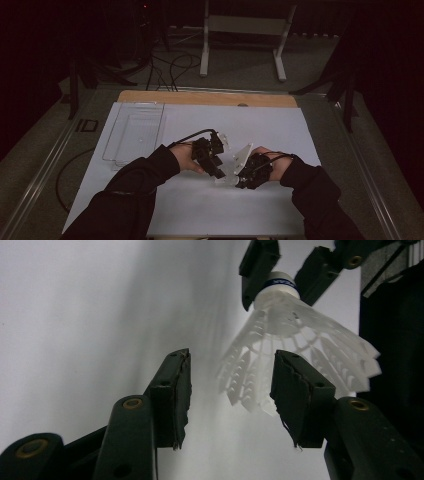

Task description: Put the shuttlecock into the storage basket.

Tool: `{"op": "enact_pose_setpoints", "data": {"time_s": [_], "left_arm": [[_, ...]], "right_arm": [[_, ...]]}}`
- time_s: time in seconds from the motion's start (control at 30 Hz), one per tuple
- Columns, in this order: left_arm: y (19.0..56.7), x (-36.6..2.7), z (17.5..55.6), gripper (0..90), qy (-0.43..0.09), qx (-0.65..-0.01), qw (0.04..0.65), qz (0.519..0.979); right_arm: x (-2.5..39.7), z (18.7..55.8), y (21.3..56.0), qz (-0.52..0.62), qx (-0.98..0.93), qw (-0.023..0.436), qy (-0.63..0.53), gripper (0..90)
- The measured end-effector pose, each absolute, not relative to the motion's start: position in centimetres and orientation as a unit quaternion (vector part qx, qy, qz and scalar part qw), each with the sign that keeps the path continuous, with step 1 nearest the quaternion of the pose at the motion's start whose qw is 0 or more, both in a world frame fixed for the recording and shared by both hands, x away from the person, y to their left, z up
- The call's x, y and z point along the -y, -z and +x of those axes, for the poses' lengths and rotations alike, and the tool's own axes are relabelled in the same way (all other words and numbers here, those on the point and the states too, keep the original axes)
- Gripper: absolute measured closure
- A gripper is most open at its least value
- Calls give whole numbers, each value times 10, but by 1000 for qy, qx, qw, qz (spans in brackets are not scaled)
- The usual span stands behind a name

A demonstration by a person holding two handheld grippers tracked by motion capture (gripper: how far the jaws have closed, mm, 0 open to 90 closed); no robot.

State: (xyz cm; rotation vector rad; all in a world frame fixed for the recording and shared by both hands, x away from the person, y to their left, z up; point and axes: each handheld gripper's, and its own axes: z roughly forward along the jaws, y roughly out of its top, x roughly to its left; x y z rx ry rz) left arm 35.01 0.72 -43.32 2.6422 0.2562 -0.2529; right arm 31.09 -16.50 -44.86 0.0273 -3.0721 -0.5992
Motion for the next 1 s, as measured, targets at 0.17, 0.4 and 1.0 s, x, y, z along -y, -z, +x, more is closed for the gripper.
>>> {"op": "enact_pose_setpoints", "data": {"time_s": [0.17,0.4,1.0], "left_arm": [[436,-4,351,572,102,-87,231,964],[441,0,352,672,110,-85,226,964],[442,4,354,891,134,-69,228,962]], "right_arm": [[165,311,448,12,981,5,193,663],[164,310,448,14,980,6,197,663],[164,308,447,9,981,-3,196,662]]}}
